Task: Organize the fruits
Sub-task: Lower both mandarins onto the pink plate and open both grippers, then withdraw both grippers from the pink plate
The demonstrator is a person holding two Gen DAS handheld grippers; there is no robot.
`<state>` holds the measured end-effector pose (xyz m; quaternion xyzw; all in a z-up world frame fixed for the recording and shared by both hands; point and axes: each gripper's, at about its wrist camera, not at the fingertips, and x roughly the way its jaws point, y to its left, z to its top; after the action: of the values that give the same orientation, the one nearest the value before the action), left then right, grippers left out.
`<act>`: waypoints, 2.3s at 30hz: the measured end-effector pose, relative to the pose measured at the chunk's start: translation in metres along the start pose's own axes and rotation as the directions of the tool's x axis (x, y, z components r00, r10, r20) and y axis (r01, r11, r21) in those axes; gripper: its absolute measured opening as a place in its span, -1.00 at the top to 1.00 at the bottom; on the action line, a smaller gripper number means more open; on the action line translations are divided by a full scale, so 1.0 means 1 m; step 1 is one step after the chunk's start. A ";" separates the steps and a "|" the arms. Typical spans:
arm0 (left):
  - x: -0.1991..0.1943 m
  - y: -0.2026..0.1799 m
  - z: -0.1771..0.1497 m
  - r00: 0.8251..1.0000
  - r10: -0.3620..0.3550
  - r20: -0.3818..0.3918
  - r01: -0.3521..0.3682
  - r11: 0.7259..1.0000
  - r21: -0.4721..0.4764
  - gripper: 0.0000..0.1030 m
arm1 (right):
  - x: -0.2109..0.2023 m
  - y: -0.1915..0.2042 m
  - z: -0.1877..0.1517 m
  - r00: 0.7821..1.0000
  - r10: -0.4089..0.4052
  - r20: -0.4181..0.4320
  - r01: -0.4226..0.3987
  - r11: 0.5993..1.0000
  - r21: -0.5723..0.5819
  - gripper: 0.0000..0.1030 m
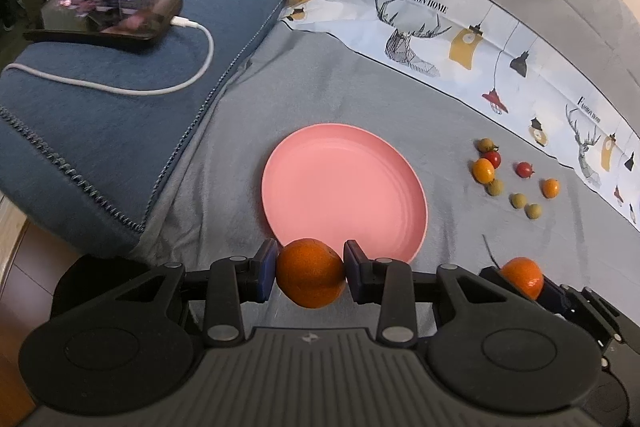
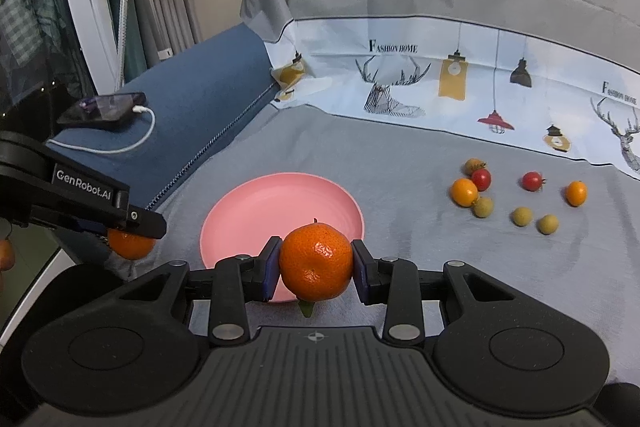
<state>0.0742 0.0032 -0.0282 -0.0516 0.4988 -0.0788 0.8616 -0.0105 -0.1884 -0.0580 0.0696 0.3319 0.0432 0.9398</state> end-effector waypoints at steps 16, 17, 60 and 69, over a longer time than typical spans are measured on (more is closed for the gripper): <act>0.101 -0.003 0.024 0.993 0.069 -0.091 -0.065 0.997 0.051 0.23 | 0.108 0.010 0.012 0.994 0.005 -0.108 -0.012 0.998 -0.064 0.27; 0.106 -0.003 0.025 0.993 0.072 -0.096 -0.067 0.996 0.057 0.23 | 0.114 0.011 0.011 0.993 0.004 -0.118 -0.013 0.997 -0.070 0.27; -0.052 -0.004 -0.060 0.988 0.074 0.134 -0.081 0.995 0.051 -0.99 | -0.075 0.025 -0.014 0.994 -0.045 0.099 0.049 0.998 -0.037 -0.93; -0.079 -0.010 -0.076 0.979 0.060 0.193 -0.076 0.994 0.078 -0.99 | -0.107 0.024 -0.022 0.983 -0.058 0.171 0.062 0.998 -0.018 -0.95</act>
<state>-0.0314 0.0075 0.0033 -0.0053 0.4117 -0.0650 0.9090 -0.1082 -0.1760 -0.0049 0.0522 0.2515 0.0124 0.9664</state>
